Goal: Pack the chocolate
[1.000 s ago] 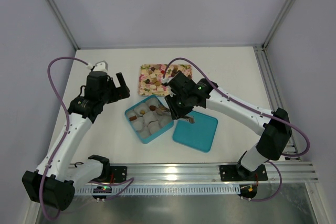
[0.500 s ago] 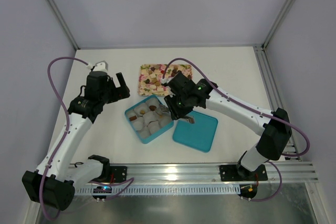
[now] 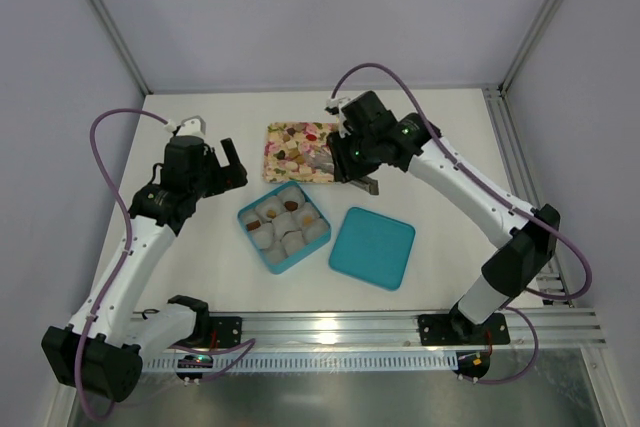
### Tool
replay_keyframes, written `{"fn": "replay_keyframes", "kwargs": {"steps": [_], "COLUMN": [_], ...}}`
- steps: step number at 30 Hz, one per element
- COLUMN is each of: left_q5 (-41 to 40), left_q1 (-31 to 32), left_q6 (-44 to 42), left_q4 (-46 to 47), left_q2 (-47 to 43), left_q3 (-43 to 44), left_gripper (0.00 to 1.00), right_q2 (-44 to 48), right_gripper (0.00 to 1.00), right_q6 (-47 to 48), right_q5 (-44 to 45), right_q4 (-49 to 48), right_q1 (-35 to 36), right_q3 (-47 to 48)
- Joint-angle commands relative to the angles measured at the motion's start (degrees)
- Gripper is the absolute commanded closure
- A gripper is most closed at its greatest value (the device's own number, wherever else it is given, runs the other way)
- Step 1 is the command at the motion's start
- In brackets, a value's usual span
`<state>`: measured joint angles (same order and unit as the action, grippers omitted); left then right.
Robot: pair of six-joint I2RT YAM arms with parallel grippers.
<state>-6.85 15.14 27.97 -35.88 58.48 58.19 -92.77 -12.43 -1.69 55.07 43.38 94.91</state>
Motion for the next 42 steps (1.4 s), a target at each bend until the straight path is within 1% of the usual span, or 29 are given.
{"fn": "replay_keyframes", "kwargs": {"steps": [1, 4, 6, 8, 11, 16, 21, 42], "left_q5": [0.2, 0.2, 0.3, 0.2, 0.3, 0.3, 0.0, 0.2], "left_q1": [0.1, 0.2, 0.1, 0.1, 0.1, 0.1, 0.1, 0.1], "left_q6": [-0.7, -0.8, -0.8, -0.8, -0.8, -0.8, -0.7, -0.8], "left_q4": [0.9, 1.0, 0.9, 0.9, 0.9, 0.9, 0.9, 0.9], "left_q2": [-1.3, -1.2, -1.1, -1.1, -0.9, -0.8, -0.7, -0.6], "left_q3": [-0.3, -0.3, -0.4, -0.4, -0.4, -0.4, -0.4, -0.4], "left_gripper": [0.0, 0.0, 0.0, 0.0, 0.0, 0.0, 0.0, 0.0], "right_q2": [-1.8, -4.5, -7.5, -9.8, -13.6, -19.2, -21.0, -22.7], "right_gripper": [0.57, 0.57, 0.57, 0.57, 0.58, 0.58, 0.58, 0.58], "right_q6": [2.4, 2.8, 3.1, 3.2, 3.1, 3.4, 3.6, 4.4], "right_q5": [0.8, 1.4, 1.4, 4.1, 4.1, 4.8, 5.5, 3.2], "right_q4": [0.2, -0.3, -0.5, -0.2, -1.0, -0.2, 0.1, -0.9], "right_q1": [-6.7, -11.0, -12.5, -14.3, -16.6, -17.8, -18.0, -17.9], "right_q3": [3.6, 4.8, 6.2, 7.9, 9.9, 14.3, 15.9, 12.6]}}
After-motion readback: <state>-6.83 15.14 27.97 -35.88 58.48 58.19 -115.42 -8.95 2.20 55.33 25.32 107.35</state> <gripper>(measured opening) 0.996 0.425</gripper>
